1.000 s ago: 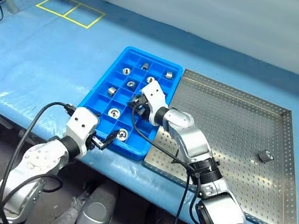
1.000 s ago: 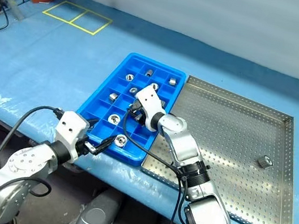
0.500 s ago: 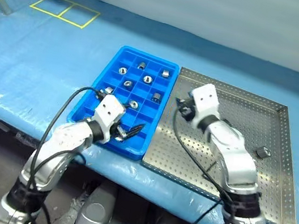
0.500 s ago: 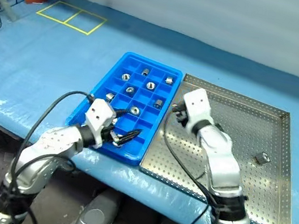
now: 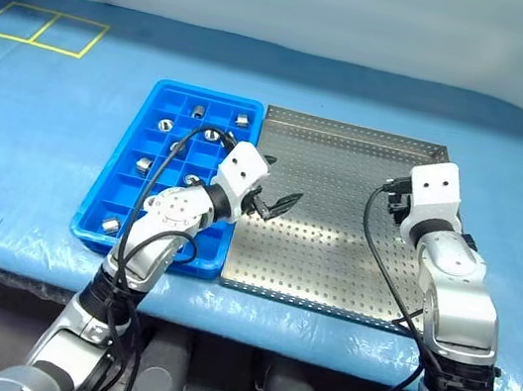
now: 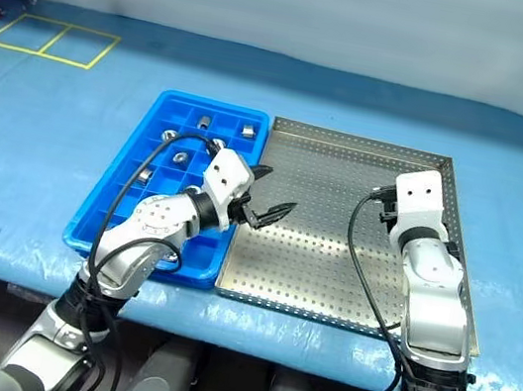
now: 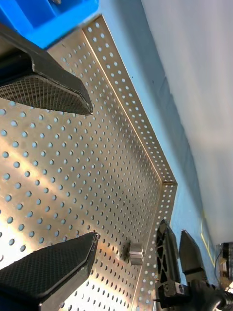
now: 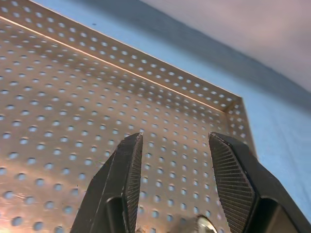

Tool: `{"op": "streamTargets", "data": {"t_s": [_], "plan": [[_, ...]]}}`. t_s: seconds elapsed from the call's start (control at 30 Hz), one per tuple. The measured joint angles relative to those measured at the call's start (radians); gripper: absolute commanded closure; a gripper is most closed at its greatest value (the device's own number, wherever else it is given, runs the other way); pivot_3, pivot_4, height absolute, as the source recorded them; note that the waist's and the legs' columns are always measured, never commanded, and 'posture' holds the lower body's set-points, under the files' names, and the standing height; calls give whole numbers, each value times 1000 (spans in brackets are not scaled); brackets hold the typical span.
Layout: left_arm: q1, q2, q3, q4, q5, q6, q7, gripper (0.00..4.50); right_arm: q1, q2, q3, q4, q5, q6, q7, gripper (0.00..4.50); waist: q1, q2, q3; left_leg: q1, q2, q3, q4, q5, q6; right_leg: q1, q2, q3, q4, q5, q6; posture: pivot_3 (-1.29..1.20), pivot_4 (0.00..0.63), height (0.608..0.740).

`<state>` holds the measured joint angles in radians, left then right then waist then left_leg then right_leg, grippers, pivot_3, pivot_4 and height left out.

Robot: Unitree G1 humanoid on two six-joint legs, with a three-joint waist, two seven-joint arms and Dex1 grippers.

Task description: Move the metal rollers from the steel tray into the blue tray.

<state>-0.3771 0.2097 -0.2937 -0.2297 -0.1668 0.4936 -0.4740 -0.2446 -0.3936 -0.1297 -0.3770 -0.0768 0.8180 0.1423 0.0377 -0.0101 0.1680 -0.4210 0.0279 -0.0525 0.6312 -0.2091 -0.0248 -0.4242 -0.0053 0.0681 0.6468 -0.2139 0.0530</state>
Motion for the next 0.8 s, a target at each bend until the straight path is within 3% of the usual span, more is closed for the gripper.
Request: {"op": "streamTargets", "data": {"t_s": [0.23,0.53,0.67,0.8], "plan": [[40,2,-25,-13,-10,9,-46,270,8,39,-80,27,29,80,-12,2233,-11,0,0,9,0,0,0,0,0,9,0,0,0,-3,3,145,150,740],[-4,-7,-83,-40,-38,19,-146,270,9,72,-107,59,65,124,-19,2233,-11,0,0,9,-1,0,2,1,2,10,0,1,0,-3,2,134,150,740],[-32,-21,-94,-40,-38,19,-157,270,9,72,-114,76,68,124,-24,1382,-14,1,0,9,-1,0,2,1,2,10,0,1,0,-2,3,130,150,740],[-26,-21,-107,-40,-38,19,-160,270,9,72,-116,99,52,120,-70,1382,-19,2,-1,9,-1,0,1,1,2,10,0,1,0,-2,3,135,150,740]]}}
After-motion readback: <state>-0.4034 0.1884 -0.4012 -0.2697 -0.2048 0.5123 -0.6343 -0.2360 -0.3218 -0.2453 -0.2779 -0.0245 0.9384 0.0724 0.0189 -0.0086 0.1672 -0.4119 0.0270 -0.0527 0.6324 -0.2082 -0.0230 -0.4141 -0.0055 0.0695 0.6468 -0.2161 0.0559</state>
